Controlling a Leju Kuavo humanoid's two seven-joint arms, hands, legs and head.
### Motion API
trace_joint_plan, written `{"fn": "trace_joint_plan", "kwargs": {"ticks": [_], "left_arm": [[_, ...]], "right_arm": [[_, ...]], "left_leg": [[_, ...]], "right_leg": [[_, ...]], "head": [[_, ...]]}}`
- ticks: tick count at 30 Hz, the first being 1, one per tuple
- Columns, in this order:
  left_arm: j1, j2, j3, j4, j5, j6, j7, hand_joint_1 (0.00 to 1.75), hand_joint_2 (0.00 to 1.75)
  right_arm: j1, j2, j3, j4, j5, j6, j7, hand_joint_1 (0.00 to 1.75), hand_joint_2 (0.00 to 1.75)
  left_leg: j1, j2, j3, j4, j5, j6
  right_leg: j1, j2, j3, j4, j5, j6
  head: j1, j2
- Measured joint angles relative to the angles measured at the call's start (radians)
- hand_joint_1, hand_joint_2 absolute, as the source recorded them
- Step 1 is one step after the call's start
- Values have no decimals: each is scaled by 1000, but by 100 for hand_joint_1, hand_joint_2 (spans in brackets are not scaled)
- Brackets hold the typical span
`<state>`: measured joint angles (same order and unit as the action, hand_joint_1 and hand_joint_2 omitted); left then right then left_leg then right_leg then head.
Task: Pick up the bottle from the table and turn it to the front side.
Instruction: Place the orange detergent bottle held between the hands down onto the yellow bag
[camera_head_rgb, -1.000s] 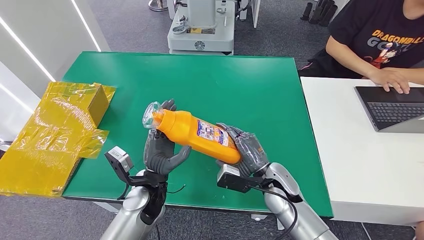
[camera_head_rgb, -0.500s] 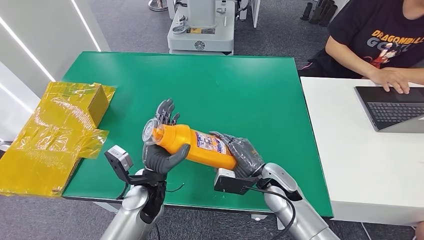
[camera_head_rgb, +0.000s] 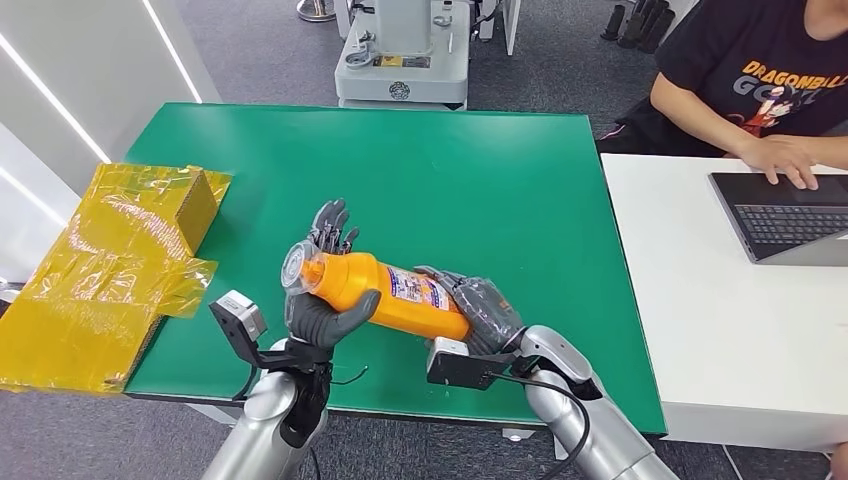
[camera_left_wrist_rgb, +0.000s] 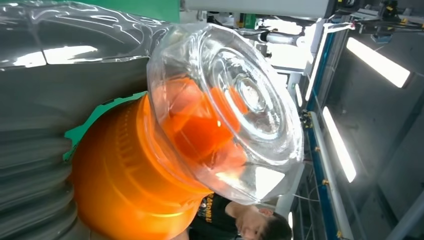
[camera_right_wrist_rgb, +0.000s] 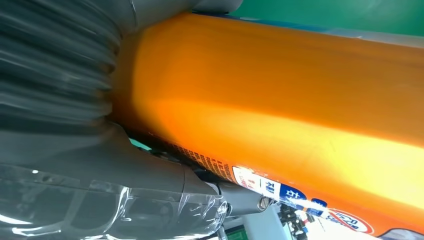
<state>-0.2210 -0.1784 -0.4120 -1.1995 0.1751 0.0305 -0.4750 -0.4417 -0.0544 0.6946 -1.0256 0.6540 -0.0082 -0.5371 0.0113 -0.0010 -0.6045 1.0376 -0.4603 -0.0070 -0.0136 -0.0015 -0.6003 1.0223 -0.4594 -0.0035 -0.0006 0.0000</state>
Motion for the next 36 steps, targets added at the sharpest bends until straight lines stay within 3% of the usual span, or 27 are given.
{"fn": "trace_joint_plan", "kwargs": {"ticks": [1, 4, 5, 23, 24, 28, 30, 36], "left_arm": [[0, 0, 0, 1, -6, 0, 3, 16, 175], [0, 0, 0, 8, -34, 0, 9, 143, 175], [0, 1, 0, 10, -43, -1, 10, 172, 175], [21, 0, 0, -1, -72, 15, -22, 175, 175], [23, 0, 0, -2, -72, 15, -22, 175, 175], [28, 0, 0, -8, -72, 16, -22, 175, 175], [29, 0, 0, -10, -74, 17, -22, 175, 175], [30, 1, 1, -11, -76, 20, -22, 175, 175]], "right_arm": [[-1, 0, 0, 3, -2, 0, -4, 175, 175], [-5, 2, 1, 11, -11, 0, -15, 175, 175], [-6, 3, 2, 14, -14, 0, -18, 175, 175], [2, 6, 6, 2, -30, 36, -11, 175, 175], [2, 6, 7, 2, -30, 37, -11, 164, 175], [3, 6, 11, 2, -28, 34, -5, 17, 175], [4, 6, 12, 2, -22, 24, 5, 0, 175], [23, 6, 19, -23, -13, -16, 34, 0, 175]], "left_leg": [[0, 0, 0, 0, 0, 0], [0, 0, 0, 0, 0, 0], [0, 0, 0, 0, 0, 0], [0, 0, 0, 0, 0, 0], [0, 0, 0, 0, 0, 0], [0, 0, 0, 0, 0, 0], [0, 0, 0, 0, 0, 0], [0, 0, 0, 0, 0, 0]], "right_leg": [[0, 0, 0, 0, 0, 0], [0, 0, 0, 0, 0, 0], [0, 0, 0, 0, 0, 0], [0, 0, 0, 0, 0, 0], [0, 0, 0, 0, 0, 0], [0, 0, 0, 0, 0, 0], [0, 0, 0, 0, 0, 0], [0, 0, 0, 0, 0, 0]], "head": [[0, 0], [0, 0], [0, 0], [0, 0], [0, 0], [0, 0], [0, 0], [0, 0]]}}
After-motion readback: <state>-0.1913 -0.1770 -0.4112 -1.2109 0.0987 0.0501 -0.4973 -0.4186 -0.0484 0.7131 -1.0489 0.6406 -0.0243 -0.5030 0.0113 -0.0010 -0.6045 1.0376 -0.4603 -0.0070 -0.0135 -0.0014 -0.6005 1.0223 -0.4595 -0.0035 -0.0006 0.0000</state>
